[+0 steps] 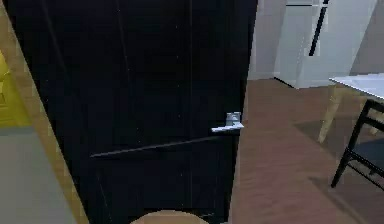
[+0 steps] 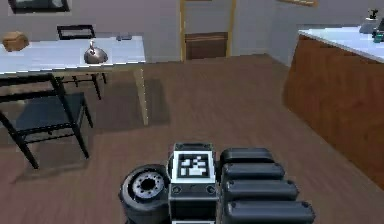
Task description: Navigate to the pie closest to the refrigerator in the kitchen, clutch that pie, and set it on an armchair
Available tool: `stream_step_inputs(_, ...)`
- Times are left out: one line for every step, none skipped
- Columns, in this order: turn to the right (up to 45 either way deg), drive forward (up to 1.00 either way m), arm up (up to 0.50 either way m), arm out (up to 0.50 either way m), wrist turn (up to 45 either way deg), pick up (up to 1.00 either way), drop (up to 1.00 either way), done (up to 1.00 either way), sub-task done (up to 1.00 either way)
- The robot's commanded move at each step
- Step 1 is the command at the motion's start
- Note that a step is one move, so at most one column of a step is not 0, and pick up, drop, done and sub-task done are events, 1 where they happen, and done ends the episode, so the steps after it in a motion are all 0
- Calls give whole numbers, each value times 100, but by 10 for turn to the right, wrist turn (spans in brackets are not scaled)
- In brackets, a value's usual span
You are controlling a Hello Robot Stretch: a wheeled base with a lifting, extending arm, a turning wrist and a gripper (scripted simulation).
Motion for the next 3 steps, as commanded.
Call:
stream_step_inputs(450, 0, 0, 0, 0, 0, 0, 0, 0)
stream_step_inputs(300, 0, 0, 0, 0, 0, 0, 0, 0)
stream_step_inputs(0, 15, 0, 0, 0, 0, 0, 0, 0)
